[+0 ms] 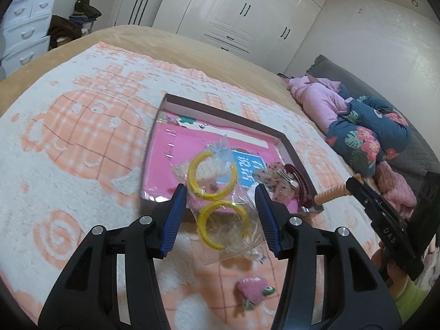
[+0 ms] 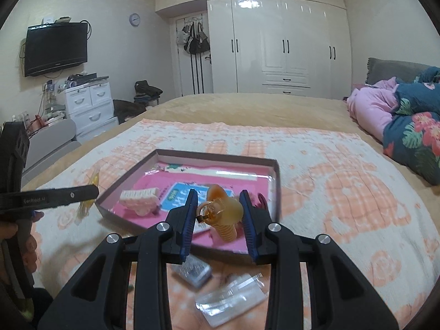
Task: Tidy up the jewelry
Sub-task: 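Carry the bangle bag and spiral hair tie into the pink box and open both tools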
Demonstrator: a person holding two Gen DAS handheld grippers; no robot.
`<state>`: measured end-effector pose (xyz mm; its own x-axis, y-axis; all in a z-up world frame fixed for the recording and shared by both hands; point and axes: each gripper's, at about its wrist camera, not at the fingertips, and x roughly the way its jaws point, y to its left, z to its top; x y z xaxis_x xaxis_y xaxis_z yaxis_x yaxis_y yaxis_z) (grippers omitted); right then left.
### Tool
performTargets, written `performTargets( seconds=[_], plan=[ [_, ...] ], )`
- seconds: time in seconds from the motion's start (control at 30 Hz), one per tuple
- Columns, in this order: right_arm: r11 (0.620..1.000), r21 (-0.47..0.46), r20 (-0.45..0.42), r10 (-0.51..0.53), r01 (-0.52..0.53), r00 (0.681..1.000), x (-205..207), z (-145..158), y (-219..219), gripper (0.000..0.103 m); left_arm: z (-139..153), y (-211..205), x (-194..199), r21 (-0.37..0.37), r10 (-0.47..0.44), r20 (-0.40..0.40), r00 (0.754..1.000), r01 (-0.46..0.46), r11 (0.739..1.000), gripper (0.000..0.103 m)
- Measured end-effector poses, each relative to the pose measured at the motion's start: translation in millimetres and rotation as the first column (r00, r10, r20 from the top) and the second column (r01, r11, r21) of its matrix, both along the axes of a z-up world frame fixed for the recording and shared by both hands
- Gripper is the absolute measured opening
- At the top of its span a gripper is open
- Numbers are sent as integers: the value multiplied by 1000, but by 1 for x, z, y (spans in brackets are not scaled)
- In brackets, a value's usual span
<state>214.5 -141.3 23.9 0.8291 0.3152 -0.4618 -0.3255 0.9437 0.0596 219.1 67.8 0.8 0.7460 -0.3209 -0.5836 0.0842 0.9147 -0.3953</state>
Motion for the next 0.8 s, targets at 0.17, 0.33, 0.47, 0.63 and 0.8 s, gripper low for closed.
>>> performTargets(
  seconds=[0.17, 0.33, 0.47, 0.63, 0.8],
  plan=[
    [1000, -4, 7, 11, -11, 1000, 18, 3, 12, 30, 5, 7, 12, 14, 23, 20, 1000, -24, 1000, 42],
    [1000, -18, -2, 12, -12, 1000, 32, 2, 18, 30, 8, 12, 31, 7, 33, 25, 999, -33, 999, 42],
    [1000, -28, -6, 5, -5, 1000, 39, -1, 17, 30, 7, 13, 43, -1, 36, 25, 999, -36, 999, 42],
    [999, -50, -10, -4, 4, 1000, 50, -4, 18, 30, 5, 6, 57, 14, 27, 26, 999, -28, 1000, 42],
    [997, -70, -6, -23, 23, 1000, 62, -7, 17, 30, 2, -1, 73, 26, 27, 23, 999, -28, 999, 42]
  ],
)
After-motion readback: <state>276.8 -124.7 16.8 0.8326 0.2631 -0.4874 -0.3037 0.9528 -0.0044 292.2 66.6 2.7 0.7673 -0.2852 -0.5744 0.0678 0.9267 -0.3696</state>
